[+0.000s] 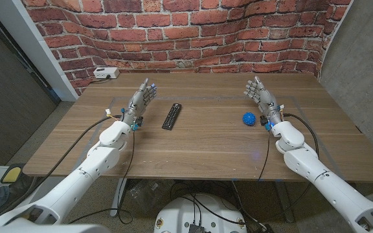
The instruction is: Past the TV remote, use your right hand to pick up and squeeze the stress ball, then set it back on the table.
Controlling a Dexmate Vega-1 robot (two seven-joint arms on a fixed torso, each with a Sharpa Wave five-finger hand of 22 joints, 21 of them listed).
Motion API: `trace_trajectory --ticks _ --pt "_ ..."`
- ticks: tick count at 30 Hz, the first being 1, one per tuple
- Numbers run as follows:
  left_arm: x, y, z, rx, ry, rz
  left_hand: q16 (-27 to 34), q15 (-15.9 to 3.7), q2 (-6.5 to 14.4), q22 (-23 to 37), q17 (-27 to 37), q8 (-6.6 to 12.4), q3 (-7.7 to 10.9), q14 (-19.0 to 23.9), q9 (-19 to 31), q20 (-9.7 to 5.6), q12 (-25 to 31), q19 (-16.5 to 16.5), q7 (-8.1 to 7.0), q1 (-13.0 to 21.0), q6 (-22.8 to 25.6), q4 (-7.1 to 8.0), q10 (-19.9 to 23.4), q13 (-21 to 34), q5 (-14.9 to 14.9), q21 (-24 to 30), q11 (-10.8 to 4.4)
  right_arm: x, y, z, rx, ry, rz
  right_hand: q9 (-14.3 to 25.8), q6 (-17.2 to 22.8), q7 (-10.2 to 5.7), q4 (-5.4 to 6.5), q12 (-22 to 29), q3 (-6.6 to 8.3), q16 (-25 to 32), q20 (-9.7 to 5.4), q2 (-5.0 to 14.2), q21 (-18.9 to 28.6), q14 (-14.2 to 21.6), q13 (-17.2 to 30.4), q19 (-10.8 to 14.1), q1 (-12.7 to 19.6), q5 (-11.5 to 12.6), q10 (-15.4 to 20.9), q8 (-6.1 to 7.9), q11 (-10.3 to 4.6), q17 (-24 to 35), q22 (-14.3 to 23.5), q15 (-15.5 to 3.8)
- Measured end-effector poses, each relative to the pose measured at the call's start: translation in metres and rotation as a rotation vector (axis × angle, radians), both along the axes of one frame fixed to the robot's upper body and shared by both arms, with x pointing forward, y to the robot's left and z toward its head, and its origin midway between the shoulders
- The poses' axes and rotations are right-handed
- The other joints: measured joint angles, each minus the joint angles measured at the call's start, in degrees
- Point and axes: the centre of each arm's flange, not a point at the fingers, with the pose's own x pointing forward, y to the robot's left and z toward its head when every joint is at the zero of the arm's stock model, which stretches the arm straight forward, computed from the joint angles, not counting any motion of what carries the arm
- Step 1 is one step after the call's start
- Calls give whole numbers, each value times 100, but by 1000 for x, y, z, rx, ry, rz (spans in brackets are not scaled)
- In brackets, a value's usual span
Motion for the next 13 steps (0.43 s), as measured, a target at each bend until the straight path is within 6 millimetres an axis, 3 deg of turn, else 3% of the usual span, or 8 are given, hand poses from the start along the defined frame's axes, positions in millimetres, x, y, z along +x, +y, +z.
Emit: trace_trajectory --ticks 13 --pt "-3 1 0 -10 -7 -1 0 0 0 0 0 0 0 0 0 0 0 0 0 0 0 1 0 0 0 -39 0 4 0 -2 6 21 13 1 0 -1 16 44 -79 22 21 -21 -40 0 0 21 -70 0 0 0 0 -1 0 0"
